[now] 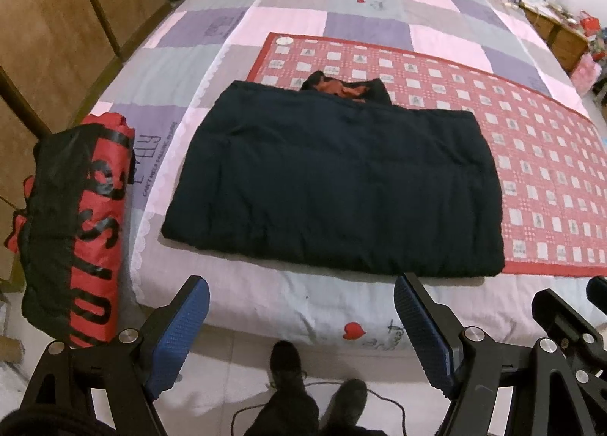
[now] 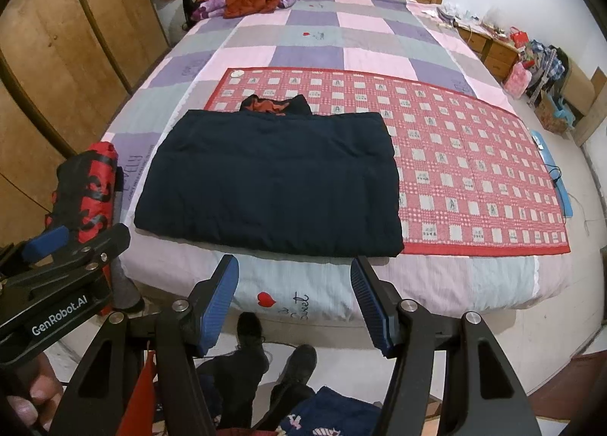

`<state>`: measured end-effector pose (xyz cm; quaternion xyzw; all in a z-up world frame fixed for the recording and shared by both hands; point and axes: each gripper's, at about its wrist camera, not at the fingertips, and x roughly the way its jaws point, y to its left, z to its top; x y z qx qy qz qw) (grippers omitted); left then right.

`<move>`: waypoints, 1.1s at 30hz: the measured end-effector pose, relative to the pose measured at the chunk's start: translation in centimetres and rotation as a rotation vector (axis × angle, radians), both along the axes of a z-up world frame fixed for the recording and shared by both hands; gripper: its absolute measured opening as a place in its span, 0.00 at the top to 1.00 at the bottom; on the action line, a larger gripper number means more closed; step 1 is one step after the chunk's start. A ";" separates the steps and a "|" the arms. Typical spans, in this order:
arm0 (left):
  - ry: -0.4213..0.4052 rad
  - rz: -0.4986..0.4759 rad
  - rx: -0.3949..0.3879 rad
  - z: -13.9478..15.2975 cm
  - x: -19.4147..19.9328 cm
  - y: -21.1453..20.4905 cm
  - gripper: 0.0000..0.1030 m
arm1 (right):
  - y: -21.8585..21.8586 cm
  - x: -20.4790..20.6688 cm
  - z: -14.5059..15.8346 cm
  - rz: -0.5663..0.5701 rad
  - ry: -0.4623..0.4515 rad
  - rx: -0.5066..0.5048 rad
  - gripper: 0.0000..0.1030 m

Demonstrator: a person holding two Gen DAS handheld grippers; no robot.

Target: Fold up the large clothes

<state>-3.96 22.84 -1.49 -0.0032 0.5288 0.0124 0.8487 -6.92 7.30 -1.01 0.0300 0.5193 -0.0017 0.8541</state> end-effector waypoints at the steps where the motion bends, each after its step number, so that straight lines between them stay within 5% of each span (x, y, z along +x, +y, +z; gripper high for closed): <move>1: 0.001 -0.003 0.000 0.0 0.0 0.0 0.17 | 0.0 0.1 -0.1 0.000 0.000 -0.001 0.37; 33: 0.008 -0.037 0.019 -0.3 -0.4 -0.4 0.16 | 0.8 -0.1 1.0 0.000 -0.003 0.001 0.37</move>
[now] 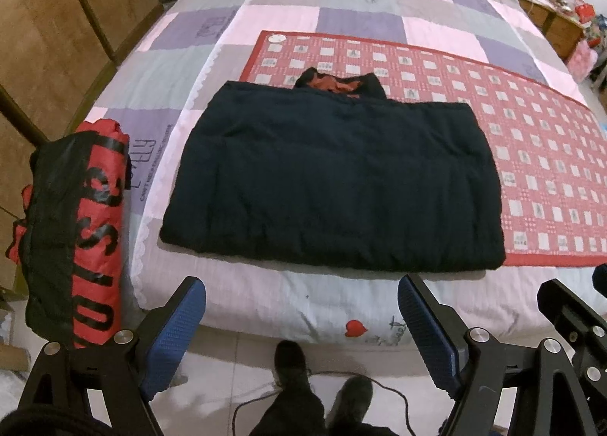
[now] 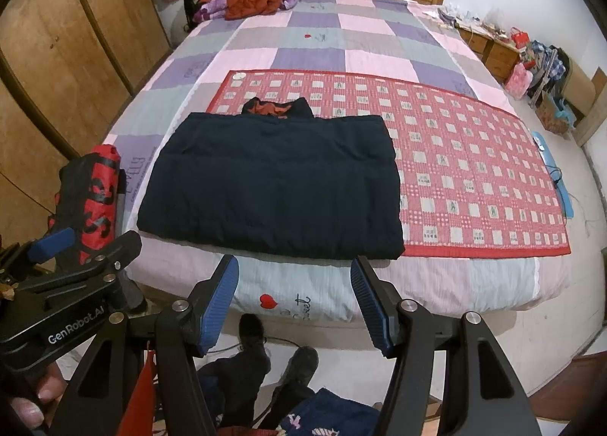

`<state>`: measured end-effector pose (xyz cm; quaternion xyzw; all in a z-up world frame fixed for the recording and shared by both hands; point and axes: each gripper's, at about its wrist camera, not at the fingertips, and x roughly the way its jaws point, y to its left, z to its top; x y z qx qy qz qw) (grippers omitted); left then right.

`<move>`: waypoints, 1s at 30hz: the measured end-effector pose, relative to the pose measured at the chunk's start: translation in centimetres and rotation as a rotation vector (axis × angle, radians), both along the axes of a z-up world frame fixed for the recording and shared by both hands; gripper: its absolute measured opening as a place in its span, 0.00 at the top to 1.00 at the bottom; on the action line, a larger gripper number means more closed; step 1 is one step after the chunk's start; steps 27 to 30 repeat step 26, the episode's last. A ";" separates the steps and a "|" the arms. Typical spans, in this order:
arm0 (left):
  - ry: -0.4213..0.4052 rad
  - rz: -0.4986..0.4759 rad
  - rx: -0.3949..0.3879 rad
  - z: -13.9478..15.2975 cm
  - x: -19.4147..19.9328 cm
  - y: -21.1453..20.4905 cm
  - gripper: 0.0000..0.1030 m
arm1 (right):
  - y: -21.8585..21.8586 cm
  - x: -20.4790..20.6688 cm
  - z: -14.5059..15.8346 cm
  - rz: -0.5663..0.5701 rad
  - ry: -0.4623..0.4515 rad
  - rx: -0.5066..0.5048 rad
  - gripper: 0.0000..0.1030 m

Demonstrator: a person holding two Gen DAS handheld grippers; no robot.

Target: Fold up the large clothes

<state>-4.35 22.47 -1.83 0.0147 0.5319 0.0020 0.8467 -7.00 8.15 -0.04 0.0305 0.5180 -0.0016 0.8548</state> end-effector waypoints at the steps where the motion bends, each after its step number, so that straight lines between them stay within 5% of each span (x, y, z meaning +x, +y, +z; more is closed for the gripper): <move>1: 0.000 -0.003 0.001 -0.1 0.0 -0.2 0.16 | 0.0 0.1 0.1 0.000 0.001 0.000 0.37; 30: 0.004 -0.035 0.005 0.0 1.6 -1.3 0.15 | -1.2 0.4 0.2 -0.005 0.009 0.010 0.37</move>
